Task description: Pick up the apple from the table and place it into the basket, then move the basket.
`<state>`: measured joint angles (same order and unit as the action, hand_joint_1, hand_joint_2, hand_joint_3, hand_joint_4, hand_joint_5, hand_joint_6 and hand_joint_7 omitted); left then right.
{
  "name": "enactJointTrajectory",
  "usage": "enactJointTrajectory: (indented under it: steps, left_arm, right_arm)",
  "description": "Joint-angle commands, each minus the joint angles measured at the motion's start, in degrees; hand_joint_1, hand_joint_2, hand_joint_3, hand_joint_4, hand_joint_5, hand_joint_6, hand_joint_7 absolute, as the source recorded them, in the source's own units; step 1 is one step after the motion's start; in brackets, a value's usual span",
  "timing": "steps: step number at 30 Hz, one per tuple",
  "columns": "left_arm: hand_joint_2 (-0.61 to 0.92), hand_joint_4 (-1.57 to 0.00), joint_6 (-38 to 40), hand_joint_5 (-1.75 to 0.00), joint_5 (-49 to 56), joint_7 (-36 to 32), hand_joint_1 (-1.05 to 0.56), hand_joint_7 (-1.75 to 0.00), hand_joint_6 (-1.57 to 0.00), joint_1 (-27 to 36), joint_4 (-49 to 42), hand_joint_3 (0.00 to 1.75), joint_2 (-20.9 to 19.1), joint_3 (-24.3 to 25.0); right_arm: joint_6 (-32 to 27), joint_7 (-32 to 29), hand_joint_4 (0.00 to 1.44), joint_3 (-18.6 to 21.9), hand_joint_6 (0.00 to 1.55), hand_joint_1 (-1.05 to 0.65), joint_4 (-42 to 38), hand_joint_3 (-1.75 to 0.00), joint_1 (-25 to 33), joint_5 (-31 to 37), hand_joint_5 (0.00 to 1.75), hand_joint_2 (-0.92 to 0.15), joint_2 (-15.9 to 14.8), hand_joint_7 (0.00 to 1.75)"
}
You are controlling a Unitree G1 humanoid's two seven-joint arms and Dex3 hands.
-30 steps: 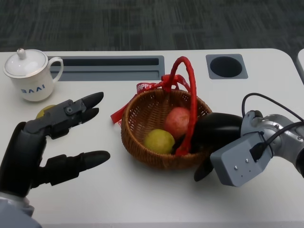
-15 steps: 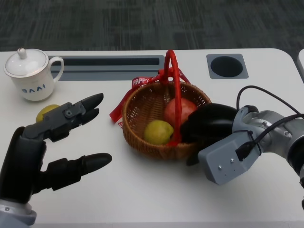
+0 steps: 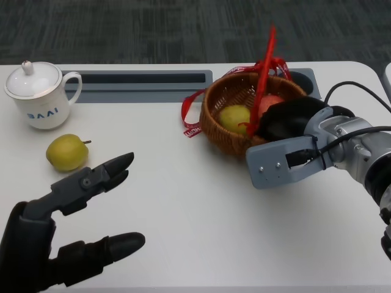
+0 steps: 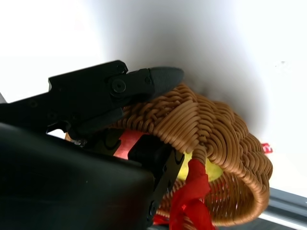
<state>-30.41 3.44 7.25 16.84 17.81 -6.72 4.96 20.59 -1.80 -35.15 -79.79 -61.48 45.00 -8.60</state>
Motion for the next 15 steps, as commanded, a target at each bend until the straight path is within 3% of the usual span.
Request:
enactJointTrajectory:
  steps: [1, 15]
  left_arm:
    - [0.77, -0.84, -3.06, -0.02, -0.23, -0.35, -0.48, -0.01, -0.74, 3.25, 1.38, 0.00, -0.07, 0.01]
    - [0.76, -0.89, -8.23, -0.02, 1.37, -0.39, -0.49, -0.01, -0.78, 12.64, 6.15, 0.00, 0.20, -0.15]
  right_arm:
    - [-3.85, -1.37, 1.03, 2.78, 0.89, -0.33, -0.49, -0.15, -2.32, -1.69, 0.01, -0.92, -0.91, 0.02]
    - [-13.49, -5.76, 1.13, 10.88, 0.91, -0.31, -0.77, -0.07, 0.37, -4.41, 0.04, -0.92, -1.65, 0.00]
